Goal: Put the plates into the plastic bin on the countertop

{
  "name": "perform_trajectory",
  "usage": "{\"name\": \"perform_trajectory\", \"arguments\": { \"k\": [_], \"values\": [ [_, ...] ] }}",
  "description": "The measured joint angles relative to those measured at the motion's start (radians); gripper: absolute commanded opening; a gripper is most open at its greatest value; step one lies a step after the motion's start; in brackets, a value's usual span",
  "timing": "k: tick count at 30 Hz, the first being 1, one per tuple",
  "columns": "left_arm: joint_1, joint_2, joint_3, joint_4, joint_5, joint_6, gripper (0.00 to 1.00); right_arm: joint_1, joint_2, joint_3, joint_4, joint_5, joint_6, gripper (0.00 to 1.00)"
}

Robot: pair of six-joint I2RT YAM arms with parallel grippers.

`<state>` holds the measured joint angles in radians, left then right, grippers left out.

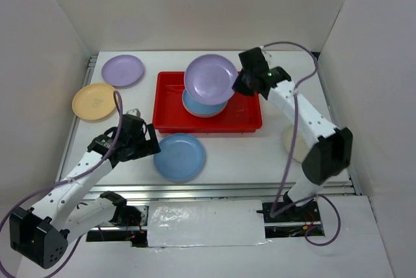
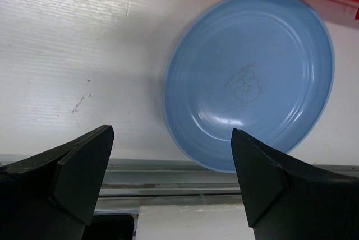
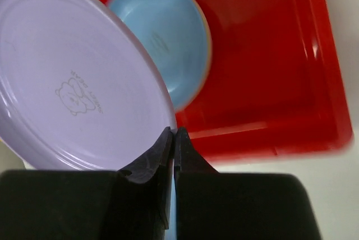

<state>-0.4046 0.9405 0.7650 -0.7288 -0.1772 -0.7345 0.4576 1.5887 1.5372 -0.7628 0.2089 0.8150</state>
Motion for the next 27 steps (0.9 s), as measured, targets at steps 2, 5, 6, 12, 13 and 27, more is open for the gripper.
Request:
{"name": "perform_trajectory", "arguments": {
  "k": [2, 5, 6, 12, 13, 27],
  "values": [
    [-0.018, 0.006, -0.027, 0.017, 0.005, -0.012, 0.99, -0.032, 0.127, 0.140, 0.001, -0.033, -0.036, 0.00],
    [-0.037, 0.026, -0.059, 0.062, 0.008, -0.034, 0.99, -0.072, 0.290, 0.280, -0.002, -0.092, -0.077, 0.00],
    [-0.042, 0.037, -0.067, 0.076, 0.010, -0.038, 0.99, -0.084, 0.333, 0.304, -0.002, -0.112, -0.085, 0.00],
    [-0.061, 0.093, -0.103, 0.156, 0.018, -0.062, 0.99, -0.117, 0.498, 0.337, -0.035, -0.196, -0.122, 0.01],
    [-0.064, 0.101, -0.105, 0.165, 0.018, -0.063, 0.99, -0.116, 0.509, 0.339, -0.044, -0.210, -0.127, 0.06],
    [-0.129, 0.277, -0.137, 0.281, 0.014, -0.087, 0.63, -0.076, 0.299, 0.308, -0.040, -0.219, -0.158, 0.74]
  ]
}}
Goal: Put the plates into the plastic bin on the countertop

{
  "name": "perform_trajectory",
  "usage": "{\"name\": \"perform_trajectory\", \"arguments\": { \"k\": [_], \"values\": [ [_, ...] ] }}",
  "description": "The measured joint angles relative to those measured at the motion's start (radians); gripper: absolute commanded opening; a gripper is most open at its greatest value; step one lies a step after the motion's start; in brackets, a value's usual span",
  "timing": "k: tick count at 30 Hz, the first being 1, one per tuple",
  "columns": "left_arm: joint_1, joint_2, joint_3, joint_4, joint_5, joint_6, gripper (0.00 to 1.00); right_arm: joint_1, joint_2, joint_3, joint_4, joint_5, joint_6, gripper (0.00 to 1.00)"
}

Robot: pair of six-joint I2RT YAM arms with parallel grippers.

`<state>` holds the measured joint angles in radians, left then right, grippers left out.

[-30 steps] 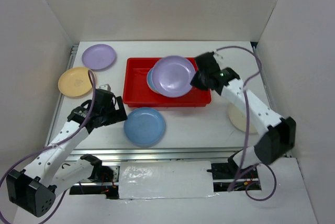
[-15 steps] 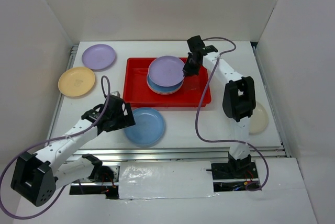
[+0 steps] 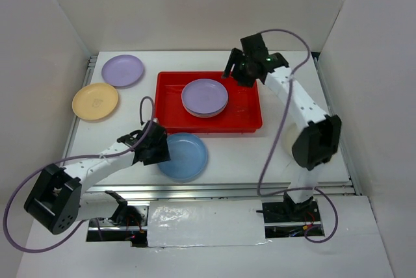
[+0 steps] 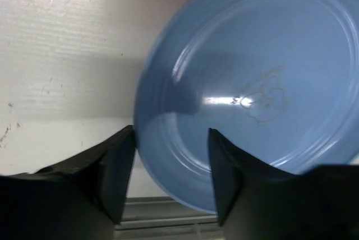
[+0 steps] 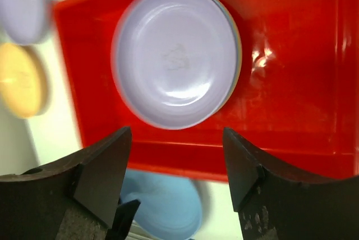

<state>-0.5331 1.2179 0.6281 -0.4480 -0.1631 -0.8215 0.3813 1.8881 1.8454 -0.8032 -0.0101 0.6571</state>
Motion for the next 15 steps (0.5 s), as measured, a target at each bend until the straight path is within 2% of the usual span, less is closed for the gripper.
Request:
{"name": "perform_trajectory", "arguments": {
  "k": [1, 2, 7, 11, 15],
  "values": [
    [-0.003, 0.010, 0.000, 0.008, -0.002, -0.002, 0.59, 0.003, -0.058, -0.020, 0.006, 0.009, -0.002, 0.78],
    [-0.006, 0.019, 0.000, 0.014, -0.008, -0.003, 0.44, 0.008, -0.122, -0.047, 0.017, 0.017, -0.005, 0.78],
    [-0.025, 0.077, 0.001, 0.052, -0.035, -0.028, 0.00, 0.039, -0.410, -0.203, 0.061, 0.033, -0.023, 0.78],
    [-0.067, 0.042, 0.019, 0.047, -0.058, -0.057, 0.00, 0.040, -0.511, -0.291, 0.069, 0.042, -0.031, 0.78],
    [-0.117, -0.064, 0.034, -0.075, -0.112, -0.076, 0.00, 0.022, -0.539, -0.356, 0.066, 0.049, -0.039, 0.79]
  ]
}}
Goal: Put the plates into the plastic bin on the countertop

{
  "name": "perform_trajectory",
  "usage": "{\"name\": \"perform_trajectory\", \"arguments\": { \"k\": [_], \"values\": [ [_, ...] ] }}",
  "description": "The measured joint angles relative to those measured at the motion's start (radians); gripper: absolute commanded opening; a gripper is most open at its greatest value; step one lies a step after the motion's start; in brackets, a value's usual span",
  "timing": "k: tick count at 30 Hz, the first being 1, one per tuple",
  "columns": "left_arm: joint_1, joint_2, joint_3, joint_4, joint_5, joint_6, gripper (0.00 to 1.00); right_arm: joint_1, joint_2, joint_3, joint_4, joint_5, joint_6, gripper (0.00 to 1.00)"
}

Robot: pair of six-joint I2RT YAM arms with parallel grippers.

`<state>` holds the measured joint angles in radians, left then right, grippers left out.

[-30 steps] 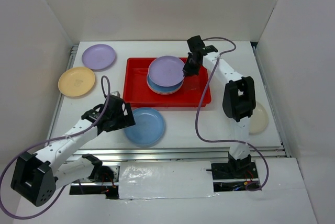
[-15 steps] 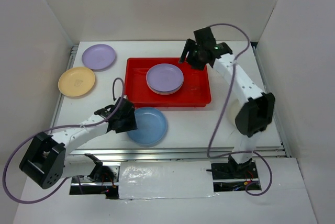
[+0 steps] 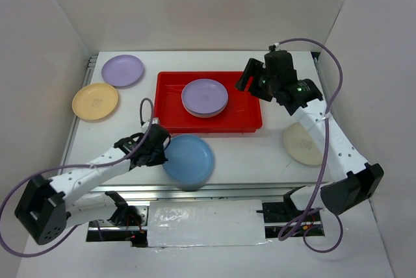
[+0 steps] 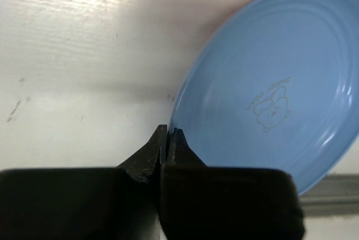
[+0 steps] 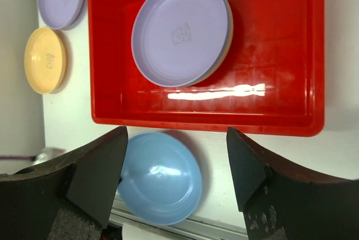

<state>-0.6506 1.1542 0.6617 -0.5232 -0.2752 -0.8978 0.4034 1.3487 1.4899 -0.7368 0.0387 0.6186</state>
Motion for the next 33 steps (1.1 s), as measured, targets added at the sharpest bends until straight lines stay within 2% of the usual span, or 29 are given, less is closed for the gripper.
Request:
{"name": "perform_trajectory", "arguments": {
  "k": [4, 6, 11, 16, 17, 23, 27, 28, 29, 30, 33],
  "values": [
    [-0.028, -0.126, 0.095, -0.146, -0.004, 0.014, 0.00, -0.034, -0.036, -0.027, -0.006, -0.002, -0.011, 0.79],
    [-0.032, -0.172, 0.190, -0.201, 0.007, 0.038, 0.00, -0.069, -0.071, -0.032, -0.009, -0.006, -0.015, 0.79],
    [-0.026, -0.175, 0.451, -0.258, -0.027, 0.069, 0.00, -0.190, -0.156, -0.035, -0.005, -0.048, -0.023, 0.80],
    [0.081, 0.049, 0.692, -0.251, -0.061, 0.111, 0.00, -0.285, -0.182, -0.082, 0.011, -0.107, -0.026, 0.84],
    [0.110, 0.116, 0.739, -0.241, -0.058, 0.117, 0.00, -0.303, -0.182, -0.100, 0.012, -0.121, -0.026, 0.93],
    [0.239, 0.611, 1.038, -0.195, -0.008, 0.174, 0.00, -0.376, -0.213, -0.193, 0.010, -0.175, -0.029, 0.94],
    [0.278, 0.822, 1.229, -0.242, 0.012, 0.195, 0.00, -0.391, -0.258, -0.209, 0.012, -0.196, -0.032, 0.94],
    [0.282, 0.853, 1.268, -0.248, 0.016, 0.197, 0.03, -0.391, -0.267, -0.214, 0.016, -0.200, -0.033, 0.94],
    [0.285, 0.870, 1.291, -0.250, 0.022, 0.200, 0.30, -0.391, -0.278, -0.220, 0.019, -0.204, -0.033, 0.94],
    [0.288, 0.883, 1.310, -0.250, 0.032, 0.212, 0.49, -0.391, -0.287, -0.225, 0.018, -0.208, -0.033, 0.95],
    [0.289, 0.883, 1.318, -0.237, 0.068, 0.216, 0.68, -0.391, -0.299, -0.240, 0.019, -0.212, -0.033, 0.95]
  ]
}}
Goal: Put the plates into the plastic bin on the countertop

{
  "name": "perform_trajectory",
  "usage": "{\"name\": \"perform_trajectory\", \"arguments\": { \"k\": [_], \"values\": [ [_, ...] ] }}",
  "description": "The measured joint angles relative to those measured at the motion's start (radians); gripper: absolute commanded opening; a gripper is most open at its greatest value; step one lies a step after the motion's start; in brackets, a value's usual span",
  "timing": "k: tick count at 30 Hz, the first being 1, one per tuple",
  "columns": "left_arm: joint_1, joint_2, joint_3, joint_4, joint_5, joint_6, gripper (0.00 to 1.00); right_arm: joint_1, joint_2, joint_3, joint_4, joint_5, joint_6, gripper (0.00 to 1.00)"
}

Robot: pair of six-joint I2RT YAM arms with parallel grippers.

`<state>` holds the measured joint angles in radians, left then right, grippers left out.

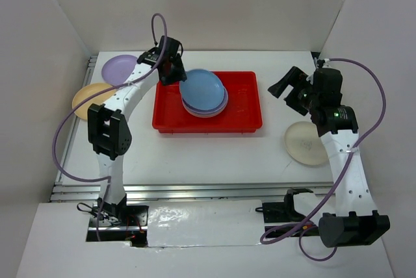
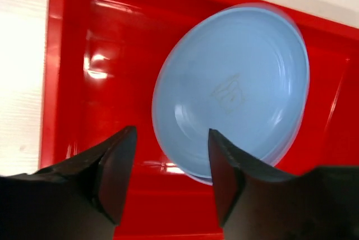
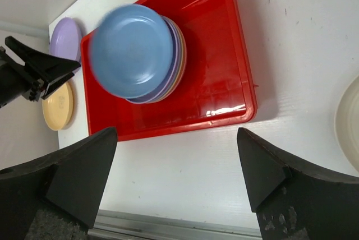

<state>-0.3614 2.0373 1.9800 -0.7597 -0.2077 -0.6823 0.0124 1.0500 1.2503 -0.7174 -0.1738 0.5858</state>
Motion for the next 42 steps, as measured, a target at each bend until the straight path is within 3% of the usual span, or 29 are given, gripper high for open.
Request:
{"name": "perform_trajectory", "arguments": {
  "k": [1, 6, 8, 14, 20, 26, 30, 33, 37, 39, 40, 41, 42],
  "values": [
    [-0.001, -0.009, -0.013, 0.017, 0.010, 0.002, 0.72, 0.000, 0.000, -0.002, -0.001, 0.000, 0.000, 1.00],
    [-0.029, -0.122, -0.170, 0.057, 0.034, 0.003, 0.86, 0.000, 0.006, -0.015, 0.004, 0.009, 0.002, 1.00],
    [-0.053, -0.201, -0.248, 0.069, 0.033, 0.004, 0.99, 0.000, 0.006, -0.044, 0.010, 0.029, 0.013, 1.00],
    [-0.146, -0.546, -0.467, 0.068, 0.006, 0.021, 0.99, -0.048, 0.002, -0.219, 0.026, 0.166, 0.110, 1.00],
    [-0.143, -0.792, -0.552, -0.005, -0.047, 0.083, 0.99, -0.110, 0.019, -0.387, 0.056, 0.261, 0.185, 0.99],
    [-0.141, -0.888, -0.709, -0.039, -0.049, 0.163, 0.99, -0.144, 0.200, -0.401, 0.134, 0.231, 0.196, 0.96],
    [-0.134, -0.895, -0.827, -0.032, -0.034, 0.206, 0.99, -0.141, 0.230, -0.400, 0.138, 0.272, 0.206, 0.95],
    [-0.125, -0.861, -0.855, -0.033, -0.018, 0.218, 0.99, -0.142, 0.275, -0.376, 0.148, 0.269, 0.205, 0.95],
    [-0.116, -0.863, -0.868, -0.022, -0.006, 0.234, 0.99, -0.148, 0.468, -0.289, 0.149, 0.268, 0.197, 0.92],
    [-0.113, -0.889, -0.879, -0.013, -0.005, 0.235, 0.99, -0.153, 0.555, -0.272, 0.158, 0.264, 0.190, 0.83],
    [-0.111, -0.906, -0.885, -0.011, -0.004, 0.235, 0.99, -0.155, 0.589, -0.272, 0.157, 0.258, 0.186, 0.72],
    [-0.110, -0.919, -0.887, -0.011, -0.004, 0.235, 0.99, -0.157, 0.614, -0.272, 0.154, 0.255, 0.173, 0.49],
    [-0.107, -0.930, -0.887, -0.009, -0.004, 0.235, 0.99, -0.159, 0.621, -0.271, 0.157, 0.243, 0.164, 0.45]
  ]
}}
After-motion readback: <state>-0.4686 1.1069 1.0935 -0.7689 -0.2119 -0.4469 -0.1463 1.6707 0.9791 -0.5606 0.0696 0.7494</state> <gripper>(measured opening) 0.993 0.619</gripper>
